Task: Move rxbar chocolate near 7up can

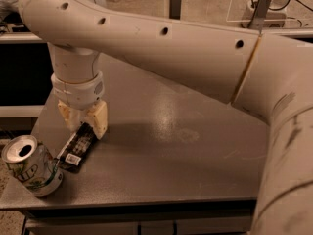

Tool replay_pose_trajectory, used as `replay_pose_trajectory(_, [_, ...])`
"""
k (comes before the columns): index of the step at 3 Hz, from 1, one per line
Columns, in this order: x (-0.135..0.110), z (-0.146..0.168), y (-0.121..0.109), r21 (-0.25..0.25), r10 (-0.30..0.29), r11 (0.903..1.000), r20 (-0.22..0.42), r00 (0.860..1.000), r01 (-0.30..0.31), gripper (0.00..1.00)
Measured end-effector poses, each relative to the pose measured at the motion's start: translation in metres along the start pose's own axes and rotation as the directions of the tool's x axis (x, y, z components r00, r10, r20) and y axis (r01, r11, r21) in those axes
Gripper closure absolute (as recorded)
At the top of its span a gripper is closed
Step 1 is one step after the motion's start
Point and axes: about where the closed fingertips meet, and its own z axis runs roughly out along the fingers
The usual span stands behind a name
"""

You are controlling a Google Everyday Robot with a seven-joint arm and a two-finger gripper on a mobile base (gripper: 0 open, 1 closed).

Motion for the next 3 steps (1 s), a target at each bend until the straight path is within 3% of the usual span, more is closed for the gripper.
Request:
replay_pose_trajectory(1, [0.006, -0.005, 0.001, 0.004, 0.004, 1.0, -0.004, 1.0, -0.004, 0.0])
replay_pose_trajectory(2, [0.022, -0.023, 0.006, 0.007, 0.024, 0.9997, -0.051, 0.998, -0.024, 0.0])
replay_pose_trajectory(3, [0.053, -0.037, 0.013, -0.017, 0.068, 0.9973, -0.154, 0.986, -0.072, 0.0])
